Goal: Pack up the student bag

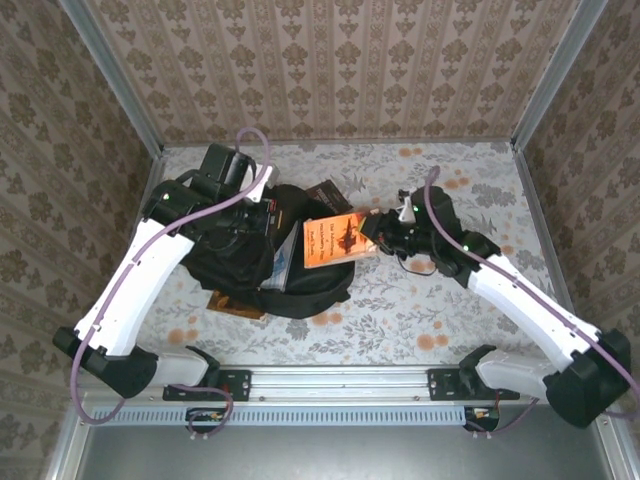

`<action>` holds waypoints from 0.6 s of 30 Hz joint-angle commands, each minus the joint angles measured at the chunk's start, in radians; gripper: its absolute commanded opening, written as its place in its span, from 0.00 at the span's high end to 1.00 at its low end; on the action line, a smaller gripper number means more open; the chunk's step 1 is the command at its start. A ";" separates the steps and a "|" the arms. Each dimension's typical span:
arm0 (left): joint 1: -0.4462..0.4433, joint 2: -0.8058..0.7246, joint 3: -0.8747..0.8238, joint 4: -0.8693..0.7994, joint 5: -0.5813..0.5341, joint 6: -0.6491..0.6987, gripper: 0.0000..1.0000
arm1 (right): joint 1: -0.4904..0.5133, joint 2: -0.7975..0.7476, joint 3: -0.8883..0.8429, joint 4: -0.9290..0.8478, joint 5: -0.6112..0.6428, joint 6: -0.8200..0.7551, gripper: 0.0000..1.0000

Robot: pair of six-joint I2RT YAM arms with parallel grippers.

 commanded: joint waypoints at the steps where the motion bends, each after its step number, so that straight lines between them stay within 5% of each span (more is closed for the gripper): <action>1: 0.010 -0.024 0.073 0.002 0.031 -0.020 1.00 | 0.040 0.085 0.066 0.032 0.119 0.082 1.00; 8: 0.012 -0.019 0.096 0.031 0.075 -0.035 1.00 | 0.132 0.337 0.220 0.146 0.159 0.157 1.00; 18: 0.015 -0.027 0.098 0.086 0.058 -0.045 1.00 | 0.182 0.550 0.263 0.577 0.151 0.420 1.00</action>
